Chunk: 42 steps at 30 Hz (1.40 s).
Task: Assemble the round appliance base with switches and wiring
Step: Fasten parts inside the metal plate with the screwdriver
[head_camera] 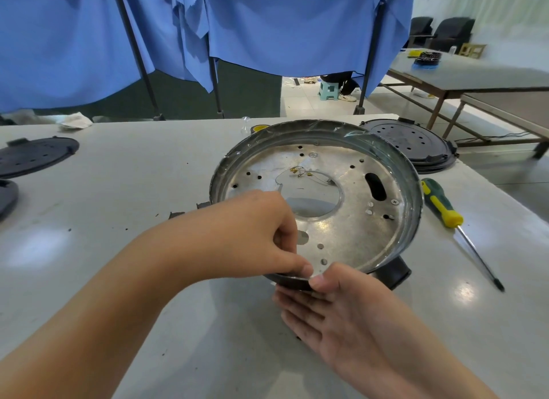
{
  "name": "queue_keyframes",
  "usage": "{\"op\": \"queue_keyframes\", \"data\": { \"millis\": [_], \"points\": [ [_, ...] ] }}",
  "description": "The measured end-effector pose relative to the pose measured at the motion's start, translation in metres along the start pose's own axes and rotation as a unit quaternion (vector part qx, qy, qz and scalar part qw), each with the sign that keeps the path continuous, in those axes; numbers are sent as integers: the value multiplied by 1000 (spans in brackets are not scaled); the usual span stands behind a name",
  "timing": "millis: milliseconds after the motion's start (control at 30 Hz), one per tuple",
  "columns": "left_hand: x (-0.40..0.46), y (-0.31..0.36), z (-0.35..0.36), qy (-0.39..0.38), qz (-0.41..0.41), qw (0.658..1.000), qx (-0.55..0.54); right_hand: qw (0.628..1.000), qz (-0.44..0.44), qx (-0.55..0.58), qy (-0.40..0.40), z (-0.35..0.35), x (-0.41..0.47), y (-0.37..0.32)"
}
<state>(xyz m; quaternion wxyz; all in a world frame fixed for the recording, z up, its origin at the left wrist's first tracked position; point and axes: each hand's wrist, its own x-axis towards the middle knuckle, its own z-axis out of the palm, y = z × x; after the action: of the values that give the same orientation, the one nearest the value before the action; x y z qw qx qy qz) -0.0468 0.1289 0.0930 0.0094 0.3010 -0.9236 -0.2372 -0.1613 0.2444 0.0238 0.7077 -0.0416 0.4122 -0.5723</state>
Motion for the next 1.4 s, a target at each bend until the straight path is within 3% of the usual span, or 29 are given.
{"op": "queue_keyframes", "data": {
  "millis": [233,500,767,867,967,1067,1133,1233,1300,1400],
  "points": [
    [-1,5,0,6,12,1000,16,1000,-10,-21,-5,-2,0,3],
    [0,1,-1,-25,39,998,-36,1000,-3,-6,-6,-3,2,1],
    [-5,-3,-7,48,47,997,-48,999,41,14,-23,-9,4,-11],
    [-10,-5,-6,128,52,989,-61,998,58,14,-36,-8,4,-15],
    [-20,-8,0,271,41,953,-131,997,61,22,-41,-7,4,-16],
    [-34,-19,11,316,-52,913,-251,997,61,34,-44,-6,3,-16],
    [-40,-28,20,263,-144,879,-371,997,57,43,-44,-4,3,-15],
    [-44,-35,35,90,-235,769,-587,997,52,47,-32,-1,4,-13],
    [-46,-36,42,-2,-242,710,-662,997,57,44,-35,1,4,-12],
    [-41,-39,43,-22,-237,675,-698,996,67,48,-40,-1,2,-13]
  ]
}}
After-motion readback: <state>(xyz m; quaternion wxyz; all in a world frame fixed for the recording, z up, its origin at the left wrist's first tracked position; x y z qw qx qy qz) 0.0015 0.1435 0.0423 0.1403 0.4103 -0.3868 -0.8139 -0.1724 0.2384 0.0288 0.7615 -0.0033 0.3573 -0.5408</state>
